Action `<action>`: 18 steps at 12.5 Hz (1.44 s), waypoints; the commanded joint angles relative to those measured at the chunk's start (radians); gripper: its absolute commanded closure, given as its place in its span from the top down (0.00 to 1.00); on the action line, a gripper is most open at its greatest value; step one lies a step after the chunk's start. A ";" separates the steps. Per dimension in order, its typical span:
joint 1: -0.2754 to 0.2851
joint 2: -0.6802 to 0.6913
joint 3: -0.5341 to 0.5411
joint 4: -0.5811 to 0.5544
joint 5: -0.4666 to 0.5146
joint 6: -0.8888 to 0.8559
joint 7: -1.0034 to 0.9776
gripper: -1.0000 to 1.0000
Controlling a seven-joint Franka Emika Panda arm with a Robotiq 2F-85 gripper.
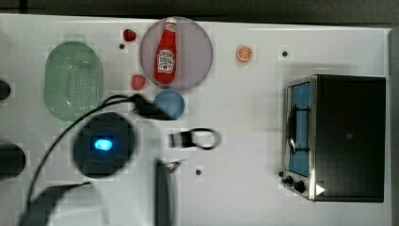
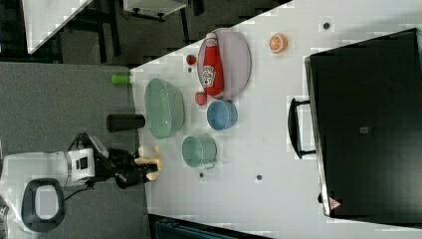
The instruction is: Pick Banana and place it in mug.
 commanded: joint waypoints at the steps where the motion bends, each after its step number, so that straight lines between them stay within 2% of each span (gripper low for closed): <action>1: 0.022 0.054 0.111 0.000 0.046 0.064 0.207 0.37; 5: 0.023 0.194 0.203 -0.003 0.045 0.243 0.366 0.37; 9: 0.024 0.336 0.242 -0.021 0.036 0.393 0.469 0.37; 15: 0.024 0.450 0.219 -0.102 -0.091 0.616 0.487 0.37; 16: 0.024 0.463 0.218 -0.112 -0.091 0.631 0.488 0.41; 18: 0.024 0.486 0.216 -0.126 -0.091 0.666 0.488 0.62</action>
